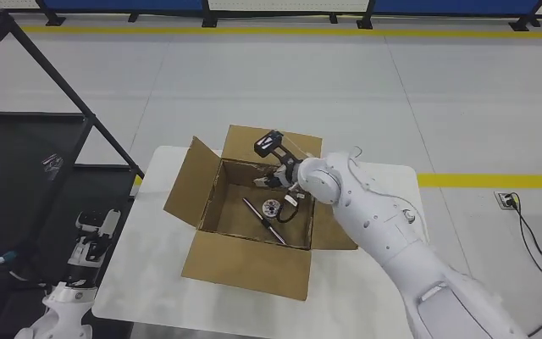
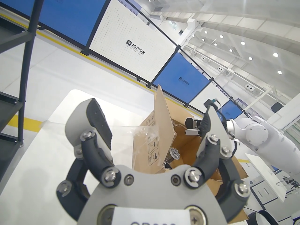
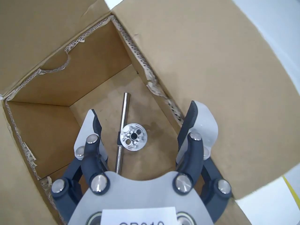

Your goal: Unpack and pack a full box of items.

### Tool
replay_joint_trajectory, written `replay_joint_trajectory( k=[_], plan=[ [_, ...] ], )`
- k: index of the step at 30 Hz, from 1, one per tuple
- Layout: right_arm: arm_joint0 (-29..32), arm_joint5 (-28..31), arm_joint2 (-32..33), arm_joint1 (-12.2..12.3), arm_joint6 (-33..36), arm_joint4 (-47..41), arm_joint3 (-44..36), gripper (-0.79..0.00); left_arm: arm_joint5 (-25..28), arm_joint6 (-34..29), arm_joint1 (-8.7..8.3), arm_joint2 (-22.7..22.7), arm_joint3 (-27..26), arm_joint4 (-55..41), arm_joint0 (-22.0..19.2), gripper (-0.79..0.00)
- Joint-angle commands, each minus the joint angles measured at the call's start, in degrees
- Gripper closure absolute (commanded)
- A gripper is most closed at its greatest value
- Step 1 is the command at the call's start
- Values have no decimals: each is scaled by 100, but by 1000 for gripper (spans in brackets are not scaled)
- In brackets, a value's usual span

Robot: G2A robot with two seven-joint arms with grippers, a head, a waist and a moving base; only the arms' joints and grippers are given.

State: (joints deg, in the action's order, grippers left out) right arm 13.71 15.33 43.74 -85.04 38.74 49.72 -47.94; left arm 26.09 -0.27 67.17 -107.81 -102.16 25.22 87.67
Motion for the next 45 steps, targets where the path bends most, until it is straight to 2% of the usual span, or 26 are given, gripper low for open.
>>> replay_joint_trajectory(
  k=[1, 4, 7, 10, 13, 16, 19, 28, 35, 36, 38, 42, 43, 44, 45],
  plan=[
    [618, -359, 722, 385, 353, 336, -1239, -720, 11, -13, 0, -2, -4, 5, -1, -785],
    [2070, -706, 2158, 929, 1160, 1035, -3614, -763, 17, -35, -1, -2, -13, 23, -9, -785],
    [3520, -766, 3553, 1234, 1759, 1333, -5579, -785, 11, -73, -2, 14, -28, 43, -26, -785],
    [4415, -827, 4487, 1358, 1964, 1405, -6521, -785, 5, -121, -2, 61, -47, 71, -56, -785],
    [4899, -895, 5015, 1415, 2026, 1479, -6808, -785, 3, -171, -2, 127, -72, 114, -100, -785],
    [5119, -1044, 5350, 1447, 2028, 1507, -6675, -785, -6, -206, -1, 197, -92, 146, -149, -785],
    [5060, -1152, 5430, 1471, 2087, 1580, -6167, -785, -15, -247, 0, 270, -106, 186, -191, -785],
    [4086, -1341, 5104, 1504, 2164, 1716, -3811, -785, -82, -259, 2, 348, -122, 288, -226, -785],
    [3507, -1011, 4973, 1532, 2124, 1392, -2533, -785, -127, -230, 5, 364, -131, 341, -215, -785],
    [3459, -971, 4947, 1534, 2091, 1367, -2422, -674, -130, -229, 5, 373, -134, 347, -219, -785],
    [3369, -915, 4912, 1543, 2002, 1345, -2210, -376, -139, -229, 7, 397, -142, 363, -231, -785],
    [3204, -911, 4803, 1551, 1901, 1332, -1872, -191, -153, -235, 7, 425, -149, 400, -253, -785],
    [3171, -902, 4785, 1555, 1881, 1327, -1819, -55, -151, -226, 7, 425, -148, 405, -257, -785],
    [3144, -897, 4773, 1559, 1866, 1317, -1776, 0, -149, -222, 7, 426, -145, 409, -259, -785],
    [3122, -888, 4763, 1563, 1854, 1300, -1753, 0, -149, -221, 7, 425, -141, 409, -264, -785]
  ],
)
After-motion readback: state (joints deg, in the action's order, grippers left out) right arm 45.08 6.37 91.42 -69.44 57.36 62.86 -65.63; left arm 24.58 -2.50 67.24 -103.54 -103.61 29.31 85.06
